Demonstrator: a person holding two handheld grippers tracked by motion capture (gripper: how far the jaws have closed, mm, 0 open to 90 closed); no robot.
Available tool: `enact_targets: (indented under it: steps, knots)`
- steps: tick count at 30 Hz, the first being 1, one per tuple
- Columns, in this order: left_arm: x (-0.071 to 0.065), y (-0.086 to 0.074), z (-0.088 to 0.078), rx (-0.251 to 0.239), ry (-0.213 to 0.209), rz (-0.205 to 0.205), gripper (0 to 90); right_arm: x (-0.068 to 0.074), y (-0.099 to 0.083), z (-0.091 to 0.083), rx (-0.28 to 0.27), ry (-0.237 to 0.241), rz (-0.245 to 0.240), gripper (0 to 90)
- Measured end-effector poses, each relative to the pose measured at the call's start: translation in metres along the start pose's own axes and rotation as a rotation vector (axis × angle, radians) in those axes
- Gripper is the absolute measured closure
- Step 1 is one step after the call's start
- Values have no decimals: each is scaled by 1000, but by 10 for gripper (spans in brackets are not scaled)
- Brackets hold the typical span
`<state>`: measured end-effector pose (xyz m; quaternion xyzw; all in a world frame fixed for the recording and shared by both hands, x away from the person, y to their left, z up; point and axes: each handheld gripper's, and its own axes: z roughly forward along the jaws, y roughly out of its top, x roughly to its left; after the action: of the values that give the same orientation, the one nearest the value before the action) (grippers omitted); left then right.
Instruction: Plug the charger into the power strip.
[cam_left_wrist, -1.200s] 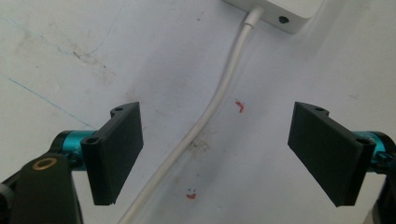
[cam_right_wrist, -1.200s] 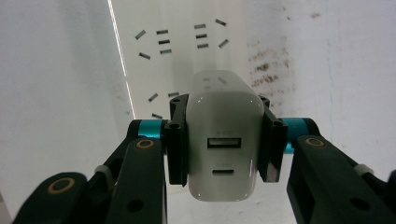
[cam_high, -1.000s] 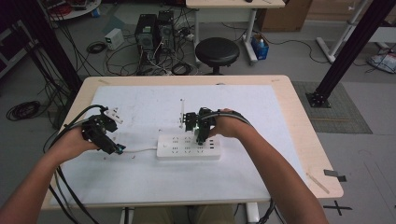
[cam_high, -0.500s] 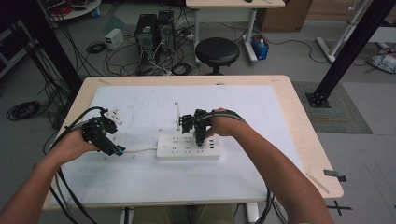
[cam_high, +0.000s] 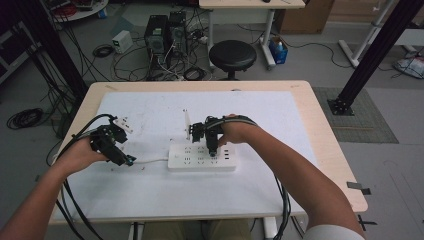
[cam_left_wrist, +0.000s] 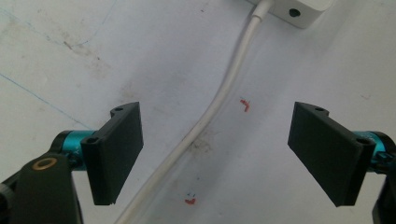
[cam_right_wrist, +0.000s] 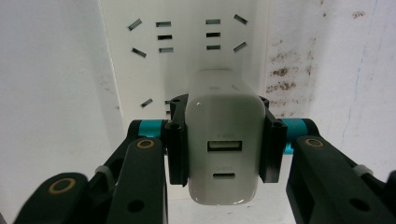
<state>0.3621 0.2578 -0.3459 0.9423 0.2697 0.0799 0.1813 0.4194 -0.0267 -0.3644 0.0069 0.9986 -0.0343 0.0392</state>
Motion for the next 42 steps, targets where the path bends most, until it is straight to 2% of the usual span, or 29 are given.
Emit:
enact_targets:
  steps: [2,4,5,9,14,21,22,23,24,26,27,28,29,32,34,37,38,39,40,41,42]
  knots:
    - [0,-1,1,-9,-1,-13,181,1,0,1,-2,-3,14,627]
    - [1,0,1,-6,-2,-1,181,1,-1,2,-11,-6,13,627]
    - [1,0,1,-3,-1,0,181,1,-3,2,-18,1,31,627]
    - [0,0,2,-8,-3,-9,181,1,-8,3,-58,-6,39,625]
    - [2,0,2,-1,-3,-1,181,0,-16,5,-127,9,67,622]
    - [2,0,1,-16,-3,-6,181,-2,-20,6,-162,19,51,608]
    - [2,0,1,-20,-2,-7,181,-2,-21,6,-166,24,61,530]
    - [1,0,0,-20,-2,-9,181,-3,-22,7,-173,32,87,403]
    - [2,-1,0,-23,-2,-5,181,-5,-24,7,-197,40,110,327]
    - [3,-3,-2,-22,1,-9,181,-9,-30,3,-280,70,140,200]
    - [2,-4,-2,-32,0,-23,181,-9,-32,-1,-301,59,166,194]
    - [3,-4,-3,-27,0,-13,181,-7,-34,-5,-319,21,189,180]
    - [4,-5,-3,-31,3,-16,181,-6,-36,-9,-341,-26,202,94]
    - [3,-4,-4,-39,0,-22,181,-6,-42,-24,-409,-23,217,80]
    - [2,-4,-4,-41,0,-21,181,-9,-45,-32,-406,-25,215,80]
    - [1,-3,-4,-42,3,-21,181,-14,-50,-42,-423,14,232,80]
    - [1,-3,-5,-40,2,-19,181,-12,-51,-45,-415,10,231,80]
    - [0,-4,-5,-43,0,-22,180,-12,-51,-47,-412,1,218,79]
    - [0,-4,-5,-45,0,-23,181,-11,-51,-49,-413,-52,199,79]
    - [1,-4,-6,-40,0,-18,181,-8,-51,-50,-398,-117,221,15]
    - [1,-4,-6,-41,2,-19,181,-8,-52,-51,-391,-122,219,6]
